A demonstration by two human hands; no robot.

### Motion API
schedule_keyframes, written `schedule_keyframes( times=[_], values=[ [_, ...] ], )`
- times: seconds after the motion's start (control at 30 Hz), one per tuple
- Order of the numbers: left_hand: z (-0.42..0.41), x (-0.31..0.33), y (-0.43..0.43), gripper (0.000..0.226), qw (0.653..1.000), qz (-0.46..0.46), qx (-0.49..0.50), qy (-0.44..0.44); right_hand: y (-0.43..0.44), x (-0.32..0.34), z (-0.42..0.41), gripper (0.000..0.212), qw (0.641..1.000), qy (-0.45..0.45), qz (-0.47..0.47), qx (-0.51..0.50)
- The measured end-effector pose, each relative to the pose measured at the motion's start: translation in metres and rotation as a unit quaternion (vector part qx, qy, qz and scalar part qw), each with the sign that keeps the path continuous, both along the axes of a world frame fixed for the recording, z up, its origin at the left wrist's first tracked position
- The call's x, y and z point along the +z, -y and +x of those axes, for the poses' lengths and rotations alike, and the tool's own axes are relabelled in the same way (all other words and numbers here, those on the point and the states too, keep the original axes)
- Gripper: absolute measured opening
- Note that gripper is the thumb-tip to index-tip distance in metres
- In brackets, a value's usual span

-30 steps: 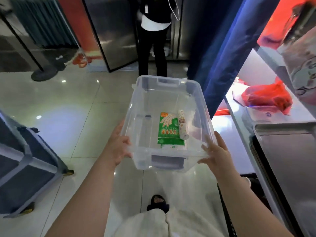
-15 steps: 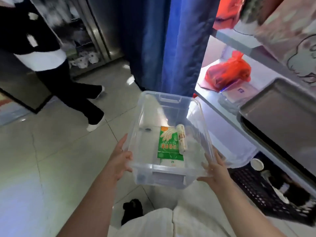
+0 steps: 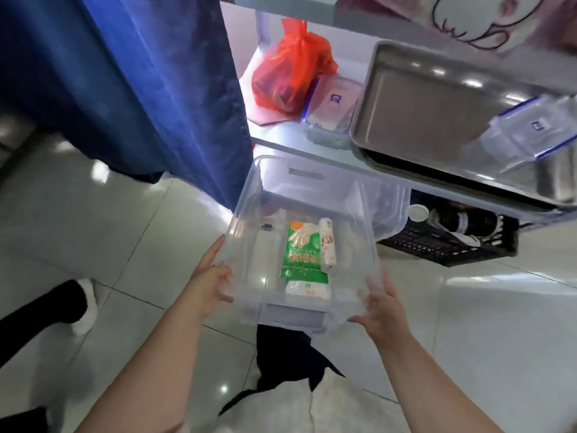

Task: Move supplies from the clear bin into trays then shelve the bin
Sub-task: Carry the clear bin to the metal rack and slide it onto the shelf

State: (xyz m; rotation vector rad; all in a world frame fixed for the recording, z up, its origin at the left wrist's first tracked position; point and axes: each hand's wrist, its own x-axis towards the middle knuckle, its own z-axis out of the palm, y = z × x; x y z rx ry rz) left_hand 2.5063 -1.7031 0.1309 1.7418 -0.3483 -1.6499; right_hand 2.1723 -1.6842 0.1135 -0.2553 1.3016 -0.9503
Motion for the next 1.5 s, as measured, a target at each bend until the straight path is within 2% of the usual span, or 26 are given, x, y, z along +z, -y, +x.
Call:
schedule_keyframes(
  times=[0.13, 0.33, 0.47, 0.53, 0.7, 0.83, 0.9, 1.03, 1.1, 1.17, 1.23, 1.27, 1.33, 1.4, 1.5],
  values=[
    [0.006, -0.018, 0.05, 0.082, 0.999, -0.009, -0.036, -0.008, 0.036, -0.022, 0.008, 0.069, 0.998, -0.004, 0.043, -0.047],
    [0.016, -0.059, 0.111, 0.078, 0.998, -0.005, -0.054, -0.027, 0.084, -0.054, 0.024, 0.084, 0.995, -0.012, 0.033, -0.091],
    [0.023, -0.102, 0.155, 0.081, 0.994, -0.025, -0.078, -0.073, 0.113, -0.101, 0.033, 0.076, 0.989, -0.019, 0.025, -0.144],
    [0.026, -0.128, 0.177, 0.082, 0.992, -0.039, -0.086, -0.083, 0.127, -0.133, 0.039, 0.079, 0.985, -0.04, 0.031, -0.164],
    [0.03, -0.197, 0.208, 0.073, 0.995, -0.066, -0.038, -0.062, 0.151, -0.212, 0.056, 0.094, 0.972, -0.063, 0.025, -0.227],
    [0.033, -0.237, 0.233, 0.051, 0.981, -0.107, 0.011, -0.164, 0.179, -0.242, 0.061, 0.095, 0.961, -0.066, 0.006, -0.269],
    [0.035, -0.254, 0.246, 0.049, 0.973, -0.099, 0.043, -0.202, 0.195, -0.253, 0.061, 0.094, 0.956, -0.071, -0.001, -0.285],
    [0.033, -0.267, 0.269, 0.044, 0.96, -0.164, -0.049, -0.222, 0.226, -0.268, 0.064, 0.092, 0.946, -0.076, -0.011, -0.314],
    [0.032, -0.268, 0.278, 0.041, 0.958, -0.172, -0.076, -0.217, 0.235, -0.272, 0.062, 0.085, 0.943, -0.079, -0.011, -0.322],
    [0.035, -0.267, 0.283, 0.037, 0.961, -0.171, -0.104, -0.191, 0.236, -0.274, 0.059, 0.072, 0.946, -0.079, 0.009, -0.314],
    [0.036, -0.26, 0.282, 0.035, 0.973, -0.146, -0.125, -0.126, 0.227, -0.27, 0.059, 0.057, 0.947, -0.078, 0.024, -0.31],
    [0.036, -0.256, 0.279, 0.038, 0.983, -0.121, -0.107, -0.085, 0.218, -0.265, 0.059, 0.05, 0.948, -0.079, 0.021, -0.309],
    [0.032, -0.242, 0.266, 0.038, 0.997, -0.079, -0.011, 0.015, 0.195, -0.256, 0.057, 0.037, 0.948, -0.068, 0.012, -0.31],
    [0.022, -0.218, 0.253, 0.028, 0.986, -0.087, 0.049, 0.132, 0.169, -0.247, 0.047, 0.032, 0.943, -0.034, 0.019, -0.332],
    [-0.005, -0.175, 0.24, 0.023, 0.963, -0.161, 0.012, 0.217, 0.138, -0.229, 0.026, 0.025, 0.915, 0.036, 0.043, -0.399]
  ],
)
